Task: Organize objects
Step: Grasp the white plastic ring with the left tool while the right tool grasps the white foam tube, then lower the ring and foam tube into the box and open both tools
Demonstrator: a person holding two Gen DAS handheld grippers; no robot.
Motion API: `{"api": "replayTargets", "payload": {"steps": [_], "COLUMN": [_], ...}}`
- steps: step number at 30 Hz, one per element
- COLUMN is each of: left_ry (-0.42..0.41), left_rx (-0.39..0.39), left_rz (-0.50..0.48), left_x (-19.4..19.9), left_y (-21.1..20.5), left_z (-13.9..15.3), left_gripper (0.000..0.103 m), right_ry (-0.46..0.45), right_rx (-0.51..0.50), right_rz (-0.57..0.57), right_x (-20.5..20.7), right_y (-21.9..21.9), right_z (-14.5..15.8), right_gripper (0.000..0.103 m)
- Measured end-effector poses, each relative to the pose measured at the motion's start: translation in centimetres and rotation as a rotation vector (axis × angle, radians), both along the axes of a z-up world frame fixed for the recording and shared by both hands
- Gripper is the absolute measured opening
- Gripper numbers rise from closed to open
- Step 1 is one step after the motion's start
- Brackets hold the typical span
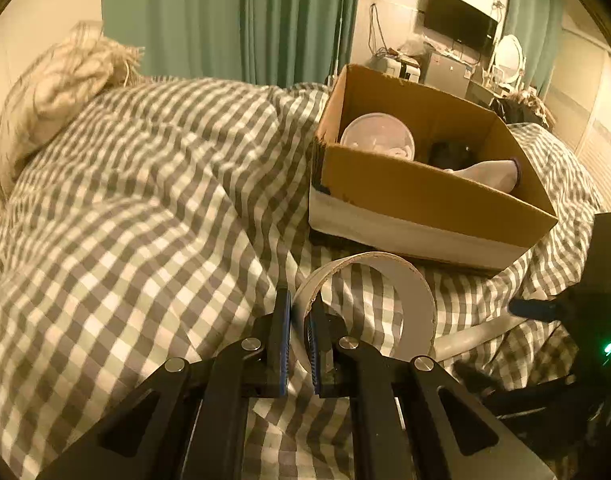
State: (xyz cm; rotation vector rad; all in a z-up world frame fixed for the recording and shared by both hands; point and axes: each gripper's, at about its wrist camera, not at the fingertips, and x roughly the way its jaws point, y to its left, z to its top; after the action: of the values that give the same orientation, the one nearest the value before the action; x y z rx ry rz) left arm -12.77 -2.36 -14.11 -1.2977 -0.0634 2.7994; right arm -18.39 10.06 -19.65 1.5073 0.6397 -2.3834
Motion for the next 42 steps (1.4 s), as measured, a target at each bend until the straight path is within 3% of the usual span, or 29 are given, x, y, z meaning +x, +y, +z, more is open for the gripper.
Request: {"api": "replayTargets", "payload": {"steps": [3,7,8,11,13,19,24,28,34,42], "left_ry": [-0.007,-0.016,-0.019,-0.020,-0.014,0.004,0.030,0.065,0.131,0.218], "left_rx": [-0.003,-0.009,-0.010,-0.004,0.004,0.007,0.009,0.017,0.002,0.000], "left_rz": [-0.009,-0.022,-0.022,-0.020,-0.023,-0.035,-0.034,-0.031,-0.067,-0.127], "left_x": [-0.6,-0.9,-0.9,-0.7,-0.4,0.8,2.0,3.0,4.0,1.6], "left_y": [0.0,0.2,0.2,0.1,0.1,0.3,0.5,0.6,2.1,3.7], "left_z": [0.0,-0.4,-0.5,-0.6,-0.4,0.5,2.0,4.0,7.7,13.7], "left_gripper": [0.008,0.008,0.008,0.008,0.008,0.008,0.008,0.008,0.008,0.008], "right_ry": [-0.038,-0.055,-0.064,-0.057,-0.033,0.050,0.097,0.150,0.243,0.394], "right_rx": [0.016,0.067,0.054,0.029,0.009,-0.106,-0.191,-0.255,-0.410,-0.418], "right_rz": [0.058,0.037,0.027,0.000,-0.001,-0.010,-0.038,-0.058,-0.068,-0.043], "right_x": [-0.3,-1.4,-1.6,-1.5,-0.8,2.3,4.2,6.4,7.7,6.7], "right_y": [-1.3,-1.6,-1.3,-0.5,-0.2,1.1,2.5,2.8,4.1,3.7], "right_z": [-1.1,-2.3,-2.3,-1.7,-0.9,3.3,6.5,8.6,14.6,22.2], "right_gripper": [0.077,0.054,0.042,0.021,0.016,0.008,0.008,0.008,0.008,0.008]}}
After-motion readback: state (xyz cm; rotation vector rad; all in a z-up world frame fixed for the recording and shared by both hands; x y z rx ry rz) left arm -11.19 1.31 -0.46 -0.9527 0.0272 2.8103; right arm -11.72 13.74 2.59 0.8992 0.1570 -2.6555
